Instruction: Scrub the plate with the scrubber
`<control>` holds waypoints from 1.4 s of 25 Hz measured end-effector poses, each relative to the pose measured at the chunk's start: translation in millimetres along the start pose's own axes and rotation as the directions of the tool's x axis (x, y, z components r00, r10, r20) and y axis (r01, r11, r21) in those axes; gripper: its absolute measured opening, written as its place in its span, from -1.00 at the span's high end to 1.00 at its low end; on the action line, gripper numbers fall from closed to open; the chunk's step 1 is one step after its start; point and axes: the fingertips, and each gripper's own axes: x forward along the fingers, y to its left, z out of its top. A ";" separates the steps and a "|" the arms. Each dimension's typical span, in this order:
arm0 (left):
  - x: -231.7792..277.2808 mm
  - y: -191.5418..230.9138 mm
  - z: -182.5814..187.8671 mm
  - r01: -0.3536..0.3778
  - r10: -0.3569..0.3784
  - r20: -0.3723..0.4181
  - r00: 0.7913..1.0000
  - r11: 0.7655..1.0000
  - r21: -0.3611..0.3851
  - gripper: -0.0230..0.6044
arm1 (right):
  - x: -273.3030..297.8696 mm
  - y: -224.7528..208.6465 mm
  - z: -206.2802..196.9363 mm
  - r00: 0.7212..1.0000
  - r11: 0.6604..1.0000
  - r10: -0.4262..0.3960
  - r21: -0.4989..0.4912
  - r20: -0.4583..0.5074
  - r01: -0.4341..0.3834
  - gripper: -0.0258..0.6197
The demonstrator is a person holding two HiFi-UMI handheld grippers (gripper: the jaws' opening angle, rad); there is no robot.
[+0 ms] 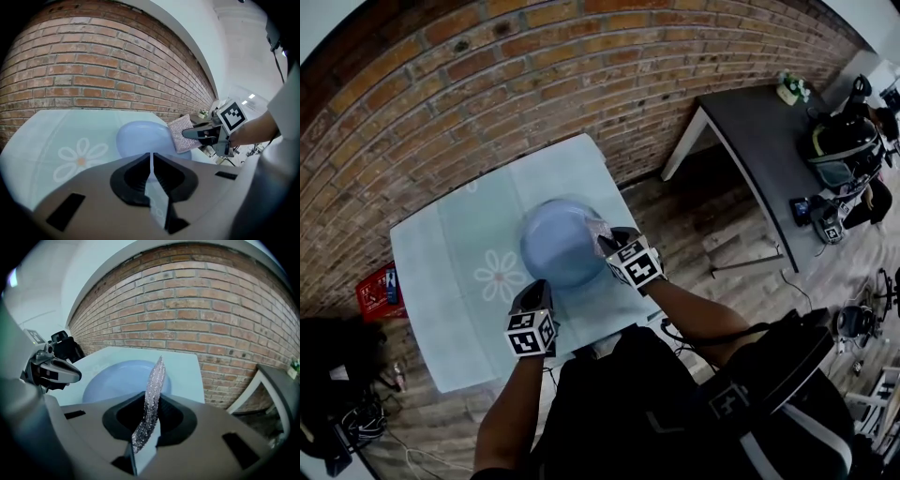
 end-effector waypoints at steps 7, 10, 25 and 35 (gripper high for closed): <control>-13.0 -3.4 2.6 0.023 -0.023 0.016 1.000 1.000 0.021 0.83 | -9.2 32.9 -9.2 1.000 0.999 0.018 0.042 -0.006 -0.018 0.69; -18.7 -1.6 5.0 0.027 -0.028 0.026 0.999 0.999 0.026 0.83 | -9.5 45.8 -9.2 1.000 0.998 0.023 0.061 -0.005 -0.023 0.69; -23.6 10.7 17.2 0.017 -0.017 0.070 0.997 1.000 -0.004 0.83 | -11.9 77.1 4.6 0.995 0.994 0.096 0.051 -0.006 -0.095 0.69; -9.9 32.3 9.6 -0.055 0.057 0.040 0.998 0.997 -0.052 0.84 | 18.7 15.9 50.9 0.997 0.994 -0.054 -0.098 -0.051 0.049 0.69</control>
